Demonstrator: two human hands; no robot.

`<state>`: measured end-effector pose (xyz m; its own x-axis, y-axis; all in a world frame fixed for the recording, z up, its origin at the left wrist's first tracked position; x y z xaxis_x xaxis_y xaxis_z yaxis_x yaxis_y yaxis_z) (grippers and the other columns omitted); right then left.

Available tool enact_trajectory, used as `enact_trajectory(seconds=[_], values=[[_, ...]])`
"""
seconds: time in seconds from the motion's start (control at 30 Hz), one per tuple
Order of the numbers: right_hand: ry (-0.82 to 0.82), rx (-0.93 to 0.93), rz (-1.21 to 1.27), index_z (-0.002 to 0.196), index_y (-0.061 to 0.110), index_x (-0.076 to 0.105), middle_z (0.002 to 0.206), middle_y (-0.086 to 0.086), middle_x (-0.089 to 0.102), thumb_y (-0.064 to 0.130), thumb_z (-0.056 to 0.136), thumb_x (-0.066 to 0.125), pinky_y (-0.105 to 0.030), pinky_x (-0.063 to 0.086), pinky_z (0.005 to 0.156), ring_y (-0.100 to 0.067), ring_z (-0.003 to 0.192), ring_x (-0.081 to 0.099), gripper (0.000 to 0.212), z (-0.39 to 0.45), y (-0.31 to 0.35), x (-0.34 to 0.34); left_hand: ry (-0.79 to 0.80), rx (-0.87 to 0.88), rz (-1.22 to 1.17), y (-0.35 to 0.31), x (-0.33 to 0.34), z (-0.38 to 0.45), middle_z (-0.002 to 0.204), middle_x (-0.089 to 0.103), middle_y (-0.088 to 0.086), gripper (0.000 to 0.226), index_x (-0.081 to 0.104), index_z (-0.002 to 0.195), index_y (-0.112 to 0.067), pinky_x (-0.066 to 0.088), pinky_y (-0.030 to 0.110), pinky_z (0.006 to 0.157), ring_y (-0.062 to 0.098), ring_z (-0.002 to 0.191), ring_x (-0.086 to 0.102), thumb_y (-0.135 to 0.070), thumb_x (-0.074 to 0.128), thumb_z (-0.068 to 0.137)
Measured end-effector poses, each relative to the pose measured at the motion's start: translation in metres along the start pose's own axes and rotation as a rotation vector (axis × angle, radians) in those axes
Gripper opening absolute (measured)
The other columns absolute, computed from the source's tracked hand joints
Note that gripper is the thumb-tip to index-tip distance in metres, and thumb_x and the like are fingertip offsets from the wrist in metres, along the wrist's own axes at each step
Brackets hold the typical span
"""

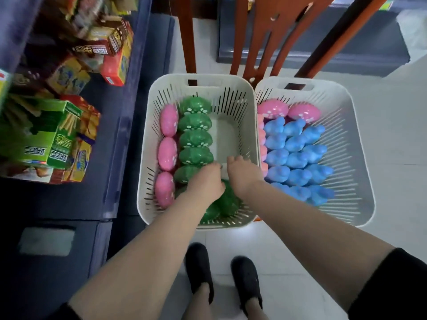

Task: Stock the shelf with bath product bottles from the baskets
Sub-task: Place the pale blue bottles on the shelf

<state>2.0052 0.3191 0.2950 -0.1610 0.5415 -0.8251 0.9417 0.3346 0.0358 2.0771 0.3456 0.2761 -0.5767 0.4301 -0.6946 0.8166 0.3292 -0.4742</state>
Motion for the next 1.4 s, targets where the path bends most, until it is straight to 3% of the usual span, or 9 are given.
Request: enact_trajectory(seconds=[0.2,0.47,0.57,0.7,0.83,0.97,1.13,1.27,1.4], values=[[0.131,-0.017,0.147,0.119,0.0,0.049,0.122,-0.019,0.056,0.004,0.093,0.043,-0.038,0.044,0.09,-0.034,0.113,0.054,0.027,0.037,0.001,0.023,0.007,-0.085,-0.023,0.014,0.022,0.018,0.103,0.062,0.008,0.019,0.055,0.106,-0.012,0.045,0.033,0.072,0.028,0.092,0.058,-0.01,0.047,0.089],[0.127,-0.045,0.231,0.1,0.011,0.045,0.117,-0.018,0.056,0.004,0.09,0.044,-0.032,0.036,0.075,-0.034,0.108,0.055,0.012,0.034,0.003,0.009,-0.057,-0.07,-0.183,0.017,0.013,0.017,0.13,0.053,0.008,0.044,0.045,0.133,-0.012,0.045,0.036,0.095,0.025,0.114,0.054,-0.004,0.048,0.09],[0.087,-0.076,0.223,0.095,0.013,0.041,0.113,-0.015,0.057,0.007,0.085,0.053,-0.031,0.036,0.074,-0.033,0.106,0.056,0.017,0.024,0.0,-0.016,-0.072,-0.041,-0.284,0.011,-0.005,0.008,0.136,0.049,0.003,0.051,0.041,0.137,-0.015,0.044,0.032,0.096,0.021,0.117,0.053,-0.006,0.054,0.089],[0.025,-0.146,0.243,0.108,0.008,0.051,0.108,-0.012,0.058,0.015,0.078,0.069,-0.029,0.036,0.068,-0.03,0.102,0.057,0.036,0.006,-0.007,-0.064,-0.104,0.001,-0.382,0.0,-0.04,-0.012,0.135,0.05,-0.003,0.059,0.04,0.138,-0.021,0.047,0.037,0.098,0.017,0.118,0.053,-0.007,0.062,0.084],[-0.048,-0.232,0.348,0.111,0.006,0.057,0.107,-0.009,0.06,0.022,0.071,0.079,-0.025,0.036,0.073,-0.025,0.102,0.055,0.049,-0.027,-0.008,-0.129,-0.172,0.037,-0.417,-0.02,-0.088,-0.04,0.129,0.054,-0.004,0.063,0.042,0.137,-0.021,0.05,0.035,0.092,0.014,0.113,0.055,-0.008,0.067,0.081],[-0.126,-0.309,0.465,0.098,0.002,0.064,0.089,-0.006,0.058,0.025,0.066,0.083,-0.026,0.032,0.064,-0.02,0.083,0.052,0.044,-0.062,-0.011,-0.194,-0.237,0.097,-0.575,-0.046,-0.14,-0.078,0.119,0.056,-0.011,0.06,0.046,0.133,-0.017,0.052,0.033,0.087,0.013,0.099,0.059,-0.002,0.069,0.08],[-0.179,-0.379,0.744,0.091,0.001,0.068,0.086,-0.009,0.063,0.018,0.066,0.084,-0.027,0.039,0.065,-0.016,0.076,0.055,0.034,-0.111,-0.021,-0.264,-0.349,0.188,-0.639,-0.086,-0.196,-0.132,0.099,0.054,-0.009,0.048,0.048,0.126,-0.013,0.046,0.003,0.064,0.0,0.079,0.054,0.0,0.065,0.083],[-0.128,-0.458,1.123,0.095,0.008,0.067,0.086,-0.005,0.065,0.006,0.077,0.073,-0.028,0.05,0.071,-0.013,0.076,0.06,0.02,-0.16,-0.023,-0.309,-0.413,0.24,-0.691,-0.116,-0.229,-0.174,0.1,0.059,-0.004,0.038,0.046,0.117,-0.017,0.049,0.009,0.068,0.006,0.085,0.059,-0.004,0.064,0.085],[-0.134,-0.53,1.258,0.098,0.011,0.066,0.093,-0.007,0.068,0.013,0.08,0.071,-0.033,0.054,0.081,-0.016,0.084,0.065,0.019,-0.206,-0.022,-0.349,-0.477,0.286,-0.728,-0.141,-0.263,-0.216,0.112,0.063,0.009,0.03,0.052,0.102,-0.026,0.052,0.033,0.081,0.021,0.099,0.061,-0.007,0.067,0.084]])
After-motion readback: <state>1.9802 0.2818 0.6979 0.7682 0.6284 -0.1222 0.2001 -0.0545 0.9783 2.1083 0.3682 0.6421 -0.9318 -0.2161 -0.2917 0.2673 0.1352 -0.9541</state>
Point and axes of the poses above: each hand's wrist, its own z-axis towards the middle knuckle, its own x-axis out of the palm, y = z × x, the point moved 8 cm from there along z, towards the middle knuckle
